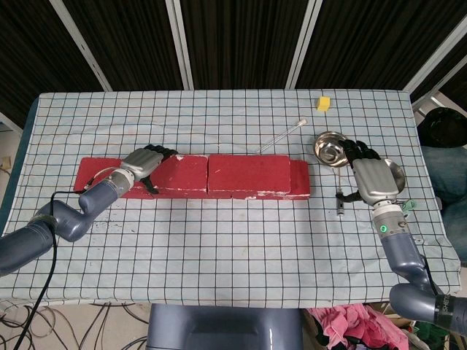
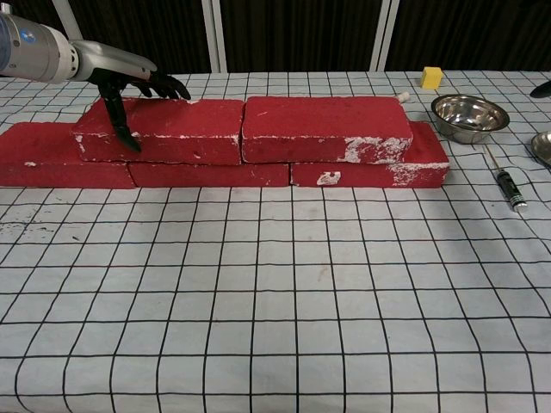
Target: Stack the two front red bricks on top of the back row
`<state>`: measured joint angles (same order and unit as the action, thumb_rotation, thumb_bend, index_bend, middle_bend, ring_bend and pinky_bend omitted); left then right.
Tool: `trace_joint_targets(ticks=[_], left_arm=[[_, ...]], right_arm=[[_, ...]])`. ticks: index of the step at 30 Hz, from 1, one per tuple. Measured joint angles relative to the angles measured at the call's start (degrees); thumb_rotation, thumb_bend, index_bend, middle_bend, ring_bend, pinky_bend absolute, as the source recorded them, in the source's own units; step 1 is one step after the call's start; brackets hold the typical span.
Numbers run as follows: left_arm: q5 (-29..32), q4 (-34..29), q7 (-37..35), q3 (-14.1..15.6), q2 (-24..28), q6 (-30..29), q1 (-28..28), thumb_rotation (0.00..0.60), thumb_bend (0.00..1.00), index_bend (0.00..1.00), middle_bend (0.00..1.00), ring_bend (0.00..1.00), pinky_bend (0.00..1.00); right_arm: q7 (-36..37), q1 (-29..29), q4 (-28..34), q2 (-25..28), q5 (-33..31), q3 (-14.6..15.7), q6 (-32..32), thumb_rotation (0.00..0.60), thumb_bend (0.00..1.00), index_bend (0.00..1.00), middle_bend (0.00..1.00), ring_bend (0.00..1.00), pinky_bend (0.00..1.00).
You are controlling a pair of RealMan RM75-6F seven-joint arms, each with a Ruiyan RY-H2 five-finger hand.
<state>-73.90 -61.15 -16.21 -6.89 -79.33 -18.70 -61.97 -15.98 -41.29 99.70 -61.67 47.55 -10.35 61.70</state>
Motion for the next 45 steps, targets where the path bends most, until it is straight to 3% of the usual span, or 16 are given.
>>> trace_joint_targets(ticks=[14, 25, 31, 36, 41, 45], left_arm=[[1.79, -2.66, 1.56, -0.35, 2.98, -1.24, 0.75, 0.600, 0.00, 0.03, 0.04, 0.00, 0.03], [4.74, -14.76, 7.16, 0.64, 13.81, -8.26, 5.08, 0.600, 0.00, 0.05, 0.04, 0.00, 0.01], [5.75, -25.50, 14.15, 2.34, 19.89, -21.26, 11.59, 0.600, 0.00, 0.05, 0.04, 0.00, 0.01], [4.83, -33.98, 21.75, 5.06, 23.43, -34.32, 19.35, 0.600, 0.00, 0.05, 0.04, 0.00, 0.01], [1.96, -37.71, 26.63, 8.37, 24.33, -46.63, 28.12, 0.600, 0.00, 0.05, 0.04, 0.00, 0.00], [-1.26, -37.17, 27.00, 11.81, 22.89, -56.57, 37.34, 0.600, 0.00, 0.05, 0.04, 0.00, 0.00]], right_arm=[[-0.19, 1.19, 0.00, 0.02, 0.20, -0.84, -0.47, 0.600, 0.00, 0.03, 0.03, 0.01, 0.13], [0.26, 3.01, 1.63, 1.15, 1.73, -1.05, 0.84, 0.600, 0.00, 0.02, 0.04, 0.01, 0.13], [1.93, 6.63, 2.44, 2.46, 6.59, 0.13, 4.94, 0.600, 0.00, 0.02, 0.04, 0.01, 0.13], [4.91, 12.77, 4.02, 4.98, 13.67, 3.20, 10.42, 0.600, 0.00, 0.02, 0.04, 0.01, 0.13], [7.71, 20.30, 5.41, 7.21, 21.12, 7.59, 17.51, 0.600, 0.00, 0.01, 0.04, 0.01, 0.13], [9.47, 26.31, 5.58, 7.50, 25.66, 11.07, 23.53, 0.600, 0.00, 0.01, 0.04, 0.01, 0.13]])
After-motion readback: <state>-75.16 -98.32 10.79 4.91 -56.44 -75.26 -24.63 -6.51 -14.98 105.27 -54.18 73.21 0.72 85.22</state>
